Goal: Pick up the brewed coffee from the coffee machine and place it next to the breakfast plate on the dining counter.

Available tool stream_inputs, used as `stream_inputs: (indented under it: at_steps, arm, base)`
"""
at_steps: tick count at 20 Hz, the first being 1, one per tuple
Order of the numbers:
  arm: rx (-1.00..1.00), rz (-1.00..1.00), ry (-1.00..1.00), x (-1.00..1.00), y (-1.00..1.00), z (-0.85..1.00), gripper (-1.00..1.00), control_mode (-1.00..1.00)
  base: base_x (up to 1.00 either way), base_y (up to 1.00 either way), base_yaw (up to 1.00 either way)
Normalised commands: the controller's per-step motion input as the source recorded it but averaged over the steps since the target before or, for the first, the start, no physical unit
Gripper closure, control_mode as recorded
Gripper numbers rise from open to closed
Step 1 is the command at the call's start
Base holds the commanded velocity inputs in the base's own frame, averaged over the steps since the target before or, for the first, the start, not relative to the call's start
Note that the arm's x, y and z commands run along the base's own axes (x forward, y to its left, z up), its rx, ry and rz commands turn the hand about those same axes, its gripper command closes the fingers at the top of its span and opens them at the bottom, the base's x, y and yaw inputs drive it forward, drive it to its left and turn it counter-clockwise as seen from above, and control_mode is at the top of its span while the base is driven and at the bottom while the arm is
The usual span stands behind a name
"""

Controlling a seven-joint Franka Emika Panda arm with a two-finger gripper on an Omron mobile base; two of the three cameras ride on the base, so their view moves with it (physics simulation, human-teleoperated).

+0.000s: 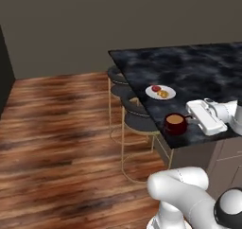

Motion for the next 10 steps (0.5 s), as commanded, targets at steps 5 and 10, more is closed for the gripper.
stream_inputs:
  at_steps: [5, 10]
  arm:
    - [0.0, 0.0, 0.0, 0.0, 0.0, 0.0, 1.0, 1.0]
    - [0.0, 0.0, 0.0, 0.0, 0.0, 0.0, 1.0, 1.0]
  base:
    - [0.52, 0.92, -0.71]
    - [0.48, 0.89, -0.73]
